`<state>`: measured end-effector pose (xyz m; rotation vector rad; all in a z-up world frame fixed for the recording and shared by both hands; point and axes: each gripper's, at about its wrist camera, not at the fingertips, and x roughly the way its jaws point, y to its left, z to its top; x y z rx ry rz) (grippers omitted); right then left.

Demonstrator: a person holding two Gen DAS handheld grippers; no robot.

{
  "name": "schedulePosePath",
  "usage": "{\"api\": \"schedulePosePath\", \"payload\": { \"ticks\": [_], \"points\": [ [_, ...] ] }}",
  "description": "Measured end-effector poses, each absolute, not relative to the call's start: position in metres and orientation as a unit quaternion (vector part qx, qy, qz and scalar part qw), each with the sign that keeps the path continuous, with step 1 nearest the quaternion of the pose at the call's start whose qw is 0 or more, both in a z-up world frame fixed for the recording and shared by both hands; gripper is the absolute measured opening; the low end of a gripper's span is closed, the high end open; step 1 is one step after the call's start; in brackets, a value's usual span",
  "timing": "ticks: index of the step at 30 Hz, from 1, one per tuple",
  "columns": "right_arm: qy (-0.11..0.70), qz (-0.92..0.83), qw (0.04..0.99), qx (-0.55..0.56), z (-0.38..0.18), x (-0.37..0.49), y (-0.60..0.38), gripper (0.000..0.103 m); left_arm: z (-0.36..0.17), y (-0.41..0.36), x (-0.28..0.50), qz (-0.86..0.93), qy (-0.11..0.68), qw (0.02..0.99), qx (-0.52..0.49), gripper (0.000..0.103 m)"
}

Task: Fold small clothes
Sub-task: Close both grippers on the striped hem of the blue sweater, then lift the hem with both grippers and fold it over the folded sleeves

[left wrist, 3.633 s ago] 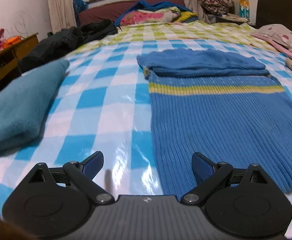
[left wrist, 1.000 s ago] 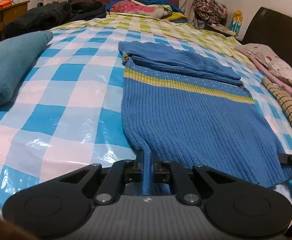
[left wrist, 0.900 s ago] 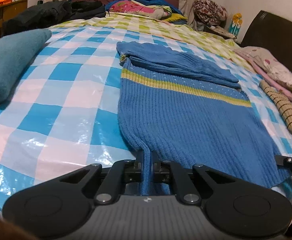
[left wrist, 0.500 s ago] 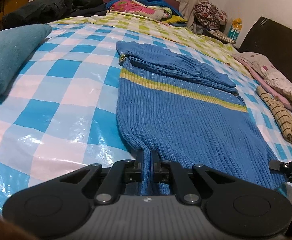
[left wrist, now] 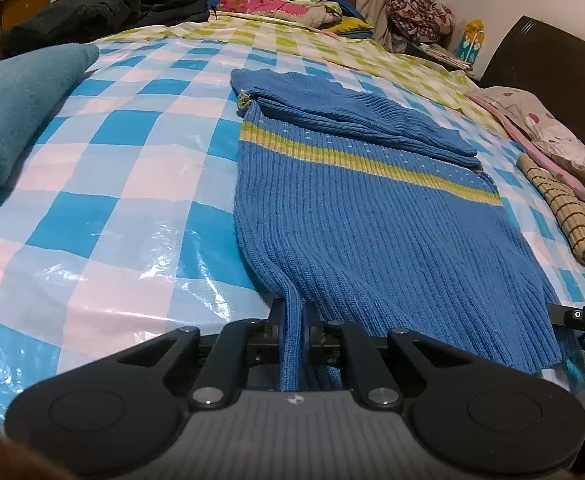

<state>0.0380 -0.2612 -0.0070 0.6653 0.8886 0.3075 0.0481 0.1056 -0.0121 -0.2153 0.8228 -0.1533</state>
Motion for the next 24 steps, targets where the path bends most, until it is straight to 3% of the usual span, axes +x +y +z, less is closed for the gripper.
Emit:
{"api": "schedulePosePath", "payload": {
  "ticks": [3,7,13,24],
  "points": [
    [0.418,0.151,0.837,0.320,-0.008,0.042,-0.260,0.021,-0.011,0.105,0.050,-0.080,0.397,0.908,-0.109,0.013],
    [0.407,0.165,0.832,0.339,-0.004,0.046,-0.259,0.011,-0.003,0.116,0.051,-0.101,0.389,0.899,-0.172,0.011],
    [0.364,0.188,0.823,0.393,0.013,0.056,-0.260,0.009,0.015,0.123,0.065,-0.128,0.353,0.894,-0.243,0.011],
    [0.286,0.221,0.823,0.438,0.055,0.110,-0.260,0.008,0.055,0.128,0.113,-0.151,0.296,0.908,-0.255,0.011]
  ]
}}
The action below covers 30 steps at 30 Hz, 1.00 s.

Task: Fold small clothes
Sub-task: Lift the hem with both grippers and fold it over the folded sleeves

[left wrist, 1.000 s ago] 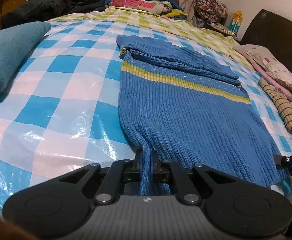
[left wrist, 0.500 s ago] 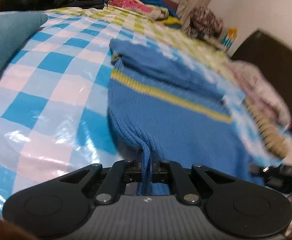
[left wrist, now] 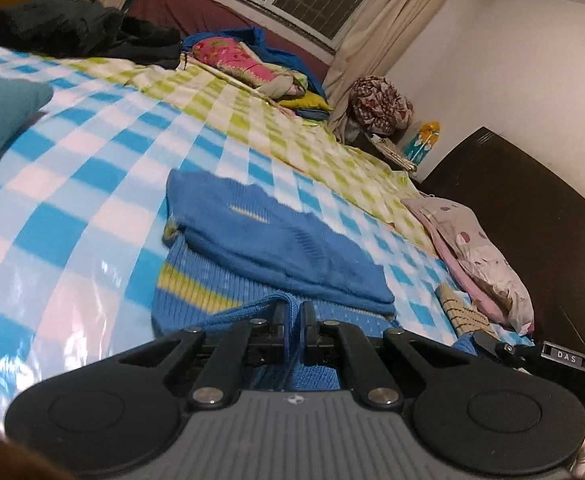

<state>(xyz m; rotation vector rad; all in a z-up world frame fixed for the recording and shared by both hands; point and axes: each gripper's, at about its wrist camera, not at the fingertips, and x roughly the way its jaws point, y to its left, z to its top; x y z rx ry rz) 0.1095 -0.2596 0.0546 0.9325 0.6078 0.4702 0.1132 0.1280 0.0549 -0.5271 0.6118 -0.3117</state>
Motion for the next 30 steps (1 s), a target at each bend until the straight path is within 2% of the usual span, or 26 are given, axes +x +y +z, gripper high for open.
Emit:
{"api": "schedulePosePath", "payload": {
  "ticks": [16,30],
  "points": [
    [0.248,0.196,0.834,0.452,0.066,0.197,-0.263,0.008,0.083,0.137,0.206,-0.133,0.243,0.931,-0.236,0.011],
    [0.269,0.127,0.828,0.475,0.020,0.304,-0.270,0.008,0.031,0.147,0.311,-0.066,0.273,0.924,-0.260,0.010]
  ]
}}
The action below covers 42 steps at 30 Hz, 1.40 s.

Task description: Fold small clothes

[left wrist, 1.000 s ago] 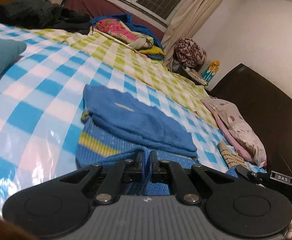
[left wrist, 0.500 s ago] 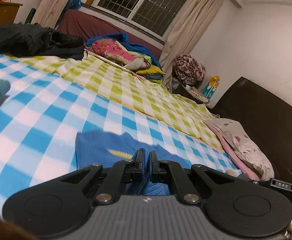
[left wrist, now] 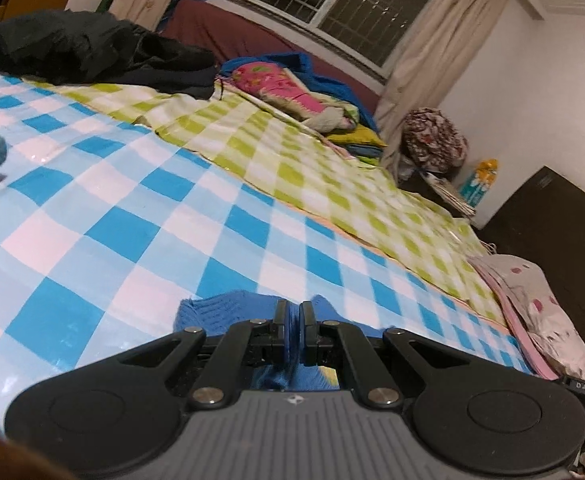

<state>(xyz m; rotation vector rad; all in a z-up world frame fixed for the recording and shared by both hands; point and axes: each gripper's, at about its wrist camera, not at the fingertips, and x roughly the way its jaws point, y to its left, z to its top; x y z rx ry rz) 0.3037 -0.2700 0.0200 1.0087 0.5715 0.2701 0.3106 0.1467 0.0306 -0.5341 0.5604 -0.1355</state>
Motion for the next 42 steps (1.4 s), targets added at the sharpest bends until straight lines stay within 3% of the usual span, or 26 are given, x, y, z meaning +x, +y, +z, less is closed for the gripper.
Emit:
{"api": "schedulePosePath", "payload": {
  "ticks": [8,11,12,13,19,28,35,42],
  "points": [
    [0.291,0.100,0.831,0.464,0.002,0.318,-0.271,0.015,0.028,0.158,0.322,-0.036,0.260,0.922,-0.286,0.012],
    [0.284,0.099,0.852,0.429,0.010,0.313,-0.268,0.029,0.030,0.157,0.308,-0.037,0.258,0.927,-0.271,0.022],
    [0.280,0.102,0.857,0.420,0.014,0.312,-0.267,0.041,0.031,0.156,0.301,-0.035,0.257,0.930,-0.261,0.022],
    [0.274,0.102,0.863,0.411,0.018,0.311,-0.266,0.048,0.031,0.155,0.296,-0.033,0.256,0.933,-0.252,0.023],
    [0.273,0.109,0.896,0.333,0.034,0.299,-0.254,0.049,0.030,0.153,0.253,-0.027,0.247,0.942,-0.227,0.029],
    [0.302,0.164,0.918,0.196,0.051,0.287,-0.185,0.049,0.002,0.144,0.224,-0.011,0.289,0.940,-0.183,0.030],
    [0.316,0.285,0.903,0.053,0.069,0.272,-0.083,0.049,0.001,0.151,0.221,-0.017,0.285,0.945,-0.162,0.030],
    [0.367,0.353,0.861,0.007,0.054,0.264,-0.031,0.047,0.000,0.176,0.220,-0.009,0.288,0.939,-0.189,0.030]
  ]
}}
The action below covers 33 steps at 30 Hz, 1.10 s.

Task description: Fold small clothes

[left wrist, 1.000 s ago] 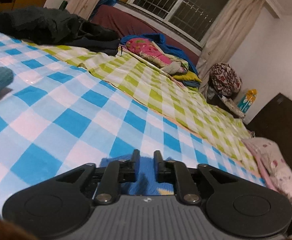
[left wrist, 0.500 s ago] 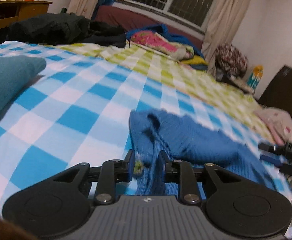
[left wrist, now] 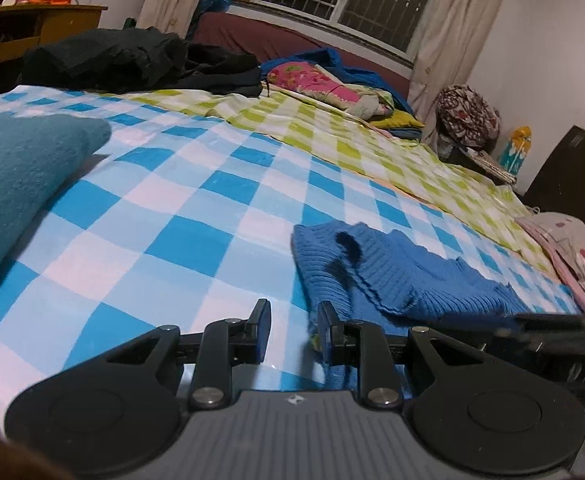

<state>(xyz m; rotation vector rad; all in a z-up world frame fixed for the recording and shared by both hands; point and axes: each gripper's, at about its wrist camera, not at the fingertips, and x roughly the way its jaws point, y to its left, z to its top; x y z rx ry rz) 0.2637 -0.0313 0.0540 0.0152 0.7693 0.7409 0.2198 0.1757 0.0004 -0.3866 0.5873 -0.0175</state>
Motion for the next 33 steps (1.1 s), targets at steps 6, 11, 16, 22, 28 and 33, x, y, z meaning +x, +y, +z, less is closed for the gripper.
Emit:
{"api": "schedulePosePath", "payload": {
  "ticks": [6,11,16,22,28,33],
  "points": [
    [0.381,0.313,0.870,0.008,0.047,0.298,-0.015,0.044,0.005,0.181,0.218,-0.012,0.279,0.938,-0.206,0.030],
    [0.338,0.238,0.908,0.070,0.057,0.332,-0.016,0.048,0.004,0.171,0.218,-0.027,0.282,0.940,-0.192,0.030],
    [0.345,0.249,0.901,0.079,0.069,0.328,-0.024,0.048,0.006,0.154,0.214,-0.053,0.279,0.945,-0.162,0.030],
    [0.403,0.250,0.880,0.027,0.060,0.333,0.010,0.048,-0.001,0.143,0.215,-0.066,0.296,0.941,-0.150,0.030],
    [0.448,0.207,0.869,0.038,0.036,0.350,0.018,0.019,-0.004,0.141,0.214,-0.073,0.304,0.939,-0.145,0.030],
    [0.424,0.229,0.871,0.094,0.058,0.339,0.004,0.009,0.003,0.144,0.210,-0.075,0.291,0.941,-0.154,0.030]
  ]
}}
